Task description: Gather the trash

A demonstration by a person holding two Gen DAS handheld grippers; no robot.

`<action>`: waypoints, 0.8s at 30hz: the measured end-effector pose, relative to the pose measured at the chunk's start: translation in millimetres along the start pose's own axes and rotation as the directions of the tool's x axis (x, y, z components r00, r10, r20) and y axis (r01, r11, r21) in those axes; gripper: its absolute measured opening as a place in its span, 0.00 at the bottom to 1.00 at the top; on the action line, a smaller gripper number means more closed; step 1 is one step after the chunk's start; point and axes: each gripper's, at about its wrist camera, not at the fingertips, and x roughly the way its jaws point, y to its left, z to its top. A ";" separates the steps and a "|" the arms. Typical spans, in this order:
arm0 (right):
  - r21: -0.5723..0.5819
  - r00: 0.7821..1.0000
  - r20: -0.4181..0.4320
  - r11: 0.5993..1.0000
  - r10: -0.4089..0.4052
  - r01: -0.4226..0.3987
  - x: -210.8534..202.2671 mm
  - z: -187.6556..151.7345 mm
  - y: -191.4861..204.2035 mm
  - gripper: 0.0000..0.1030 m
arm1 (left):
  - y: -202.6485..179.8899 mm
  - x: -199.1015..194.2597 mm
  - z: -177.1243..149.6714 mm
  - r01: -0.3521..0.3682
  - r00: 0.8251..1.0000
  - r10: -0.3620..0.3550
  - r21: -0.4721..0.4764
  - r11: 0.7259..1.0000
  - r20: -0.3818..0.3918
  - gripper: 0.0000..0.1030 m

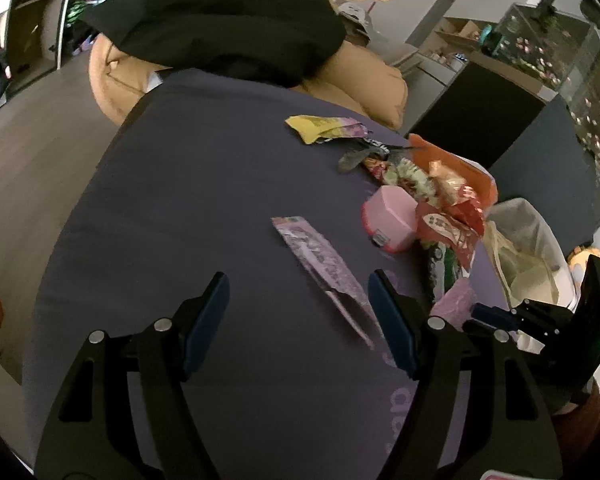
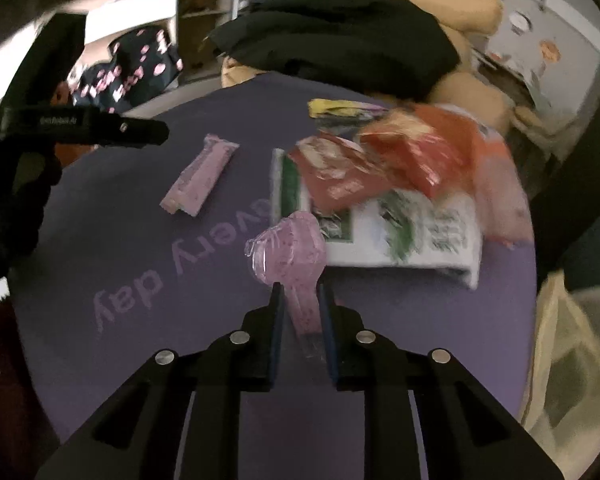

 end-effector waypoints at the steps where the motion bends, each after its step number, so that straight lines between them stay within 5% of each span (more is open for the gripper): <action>1: 0.038 1.000 0.008 0.999 0.002 -0.002 -5.6 -4.7 -8.3 0.16 | -3.2 0.8 0.2 0.004 1.000 -0.004 0.009 1.000 -0.001 0.66; 12: 0.363 0.999 0.009 0.931 -0.052 0.045 -33.4 -51.3 -93.4 0.17 | -39.9 14.6 -0.7 0.048 0.998 -0.045 0.096 0.994 -0.032 0.66; 15: 0.364 0.999 0.038 0.931 -0.034 0.018 -35.0 -57.6 -98.9 0.53 | -48.8 17.7 -2.2 0.054 0.998 -0.049 0.113 0.992 -0.041 0.66; 24: 0.223 0.999 -0.004 0.974 -0.048 0.048 -11.1 -40.1 -79.3 0.56 | -80.8 29.7 -2.0 0.109 0.992 -0.098 0.157 0.982 -0.075 0.66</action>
